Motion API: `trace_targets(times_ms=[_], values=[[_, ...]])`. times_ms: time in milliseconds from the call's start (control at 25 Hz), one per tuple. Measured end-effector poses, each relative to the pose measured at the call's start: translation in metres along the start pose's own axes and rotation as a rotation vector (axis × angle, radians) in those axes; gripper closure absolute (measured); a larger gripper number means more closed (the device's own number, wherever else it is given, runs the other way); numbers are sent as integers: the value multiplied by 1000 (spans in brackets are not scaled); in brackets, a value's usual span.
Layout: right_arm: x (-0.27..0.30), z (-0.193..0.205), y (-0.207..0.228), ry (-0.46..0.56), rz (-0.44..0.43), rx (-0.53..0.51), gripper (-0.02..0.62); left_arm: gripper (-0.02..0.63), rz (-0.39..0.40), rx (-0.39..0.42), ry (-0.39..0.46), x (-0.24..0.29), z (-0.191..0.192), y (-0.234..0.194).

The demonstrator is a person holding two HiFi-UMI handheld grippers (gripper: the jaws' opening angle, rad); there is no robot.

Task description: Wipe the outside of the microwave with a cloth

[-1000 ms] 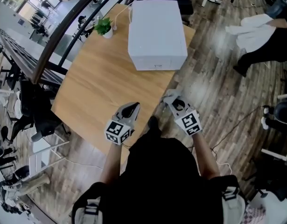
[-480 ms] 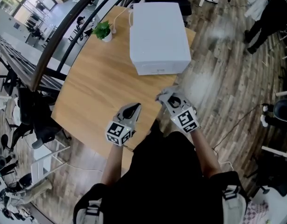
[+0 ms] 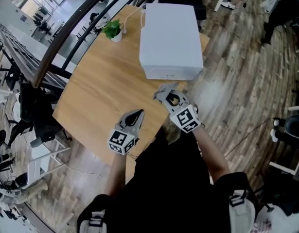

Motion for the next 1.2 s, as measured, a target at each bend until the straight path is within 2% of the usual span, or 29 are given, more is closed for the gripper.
trace_targets(times_ms=[200,360,520,760,1200], values=[[25,0,6,18,-49,-35,578,606,-91,-31,36,-5,-1,-4],[46,6,14,17,-44,-30,578,606,-120,-21,12,-9,1,-2],[68,9,18,7,-31,-65,578,606,-151,-30,28,-18,-1,-4],[99,11,12,-8,-61,-97,578,606,-200,-57,42,-31,3,2],[147,12,8,-38,-40,-100,578,606,-247,-63,52,-51,6,-6]])
Point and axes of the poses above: the fingertips, and each gripper's own axes: x forward along the fingers, y to its right, z out of its underside, the point moved 2 cm from there along -x, backward along the fingers, and after that the axes turned 11 degrees about z, right-handed, at the moved point
